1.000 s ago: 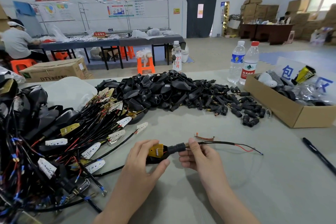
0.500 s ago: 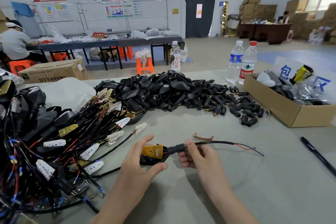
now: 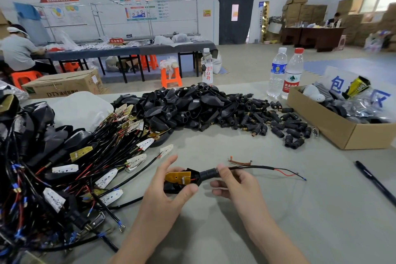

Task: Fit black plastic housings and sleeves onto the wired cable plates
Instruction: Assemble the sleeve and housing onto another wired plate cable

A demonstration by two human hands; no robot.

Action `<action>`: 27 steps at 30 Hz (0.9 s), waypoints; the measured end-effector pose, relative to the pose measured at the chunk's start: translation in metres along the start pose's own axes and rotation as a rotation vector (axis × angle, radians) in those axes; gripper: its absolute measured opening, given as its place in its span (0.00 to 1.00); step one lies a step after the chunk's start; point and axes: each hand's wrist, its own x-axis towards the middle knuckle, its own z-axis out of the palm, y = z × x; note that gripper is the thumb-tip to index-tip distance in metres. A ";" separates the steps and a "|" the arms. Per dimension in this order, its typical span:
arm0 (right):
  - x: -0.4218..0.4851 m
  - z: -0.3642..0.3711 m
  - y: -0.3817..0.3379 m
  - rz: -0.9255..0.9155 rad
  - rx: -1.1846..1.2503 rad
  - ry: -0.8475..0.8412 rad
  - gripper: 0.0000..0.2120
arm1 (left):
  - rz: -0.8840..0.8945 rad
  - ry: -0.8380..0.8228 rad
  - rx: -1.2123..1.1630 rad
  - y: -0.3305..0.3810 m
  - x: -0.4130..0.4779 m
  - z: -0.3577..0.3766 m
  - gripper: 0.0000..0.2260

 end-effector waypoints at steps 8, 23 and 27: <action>0.004 -0.003 0.001 0.071 0.130 0.032 0.15 | 0.010 0.135 0.149 -0.009 0.004 0.000 0.09; 0.001 0.000 0.003 0.093 0.145 0.038 0.07 | 0.008 0.215 0.159 -0.001 0.002 0.002 0.04; 0.001 0.001 0.005 0.113 0.123 0.029 0.08 | -0.063 0.204 0.185 -0.008 0.004 0.003 0.05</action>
